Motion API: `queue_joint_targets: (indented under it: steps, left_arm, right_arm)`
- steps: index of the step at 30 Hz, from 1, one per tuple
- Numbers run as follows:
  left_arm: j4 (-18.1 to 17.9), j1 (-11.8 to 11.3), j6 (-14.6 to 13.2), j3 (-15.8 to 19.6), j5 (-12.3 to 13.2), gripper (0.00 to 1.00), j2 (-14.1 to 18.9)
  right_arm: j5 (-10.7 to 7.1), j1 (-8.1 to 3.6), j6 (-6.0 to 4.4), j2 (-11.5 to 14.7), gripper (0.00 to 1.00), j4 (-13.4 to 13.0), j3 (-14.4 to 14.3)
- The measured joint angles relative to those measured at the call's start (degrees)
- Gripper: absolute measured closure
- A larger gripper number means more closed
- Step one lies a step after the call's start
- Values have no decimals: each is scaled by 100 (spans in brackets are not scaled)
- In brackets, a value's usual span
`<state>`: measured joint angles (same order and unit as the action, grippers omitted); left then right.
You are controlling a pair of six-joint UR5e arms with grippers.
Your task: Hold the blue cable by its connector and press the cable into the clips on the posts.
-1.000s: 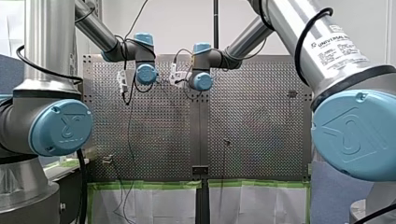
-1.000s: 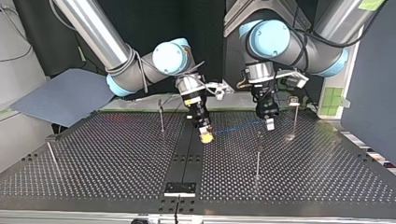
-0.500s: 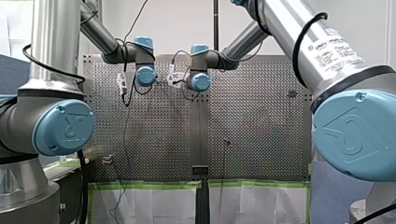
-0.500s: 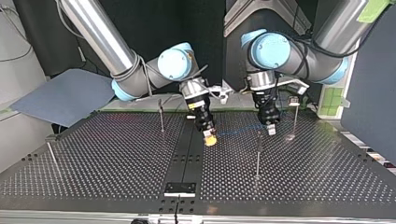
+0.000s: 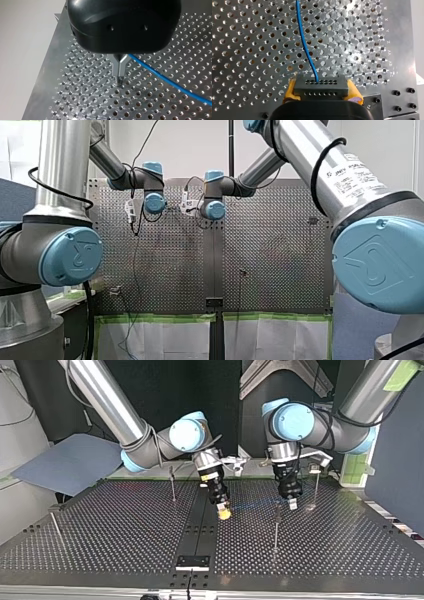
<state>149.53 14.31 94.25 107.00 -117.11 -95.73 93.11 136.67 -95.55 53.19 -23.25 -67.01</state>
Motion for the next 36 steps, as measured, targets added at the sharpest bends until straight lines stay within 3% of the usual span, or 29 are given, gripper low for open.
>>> queue_joint_targets:
  steps: [7,17,30,36]
  left_arm:
    - [36,-92,97,-135,166,100,-7]
    - [195,-226,154,-215,148,100,-146]
    - [18,-390,373,-296,714,100,-316]
    - [29,-634,539,-367,937,100,-340]
  right_arm:
    - [-30,23,0,-34,100,9,133]
    - [-63,23,0,-68,100,24,217]
    - [-68,-39,0,-103,100,22,250]
    - [-73,-85,0,-121,100,11,260]
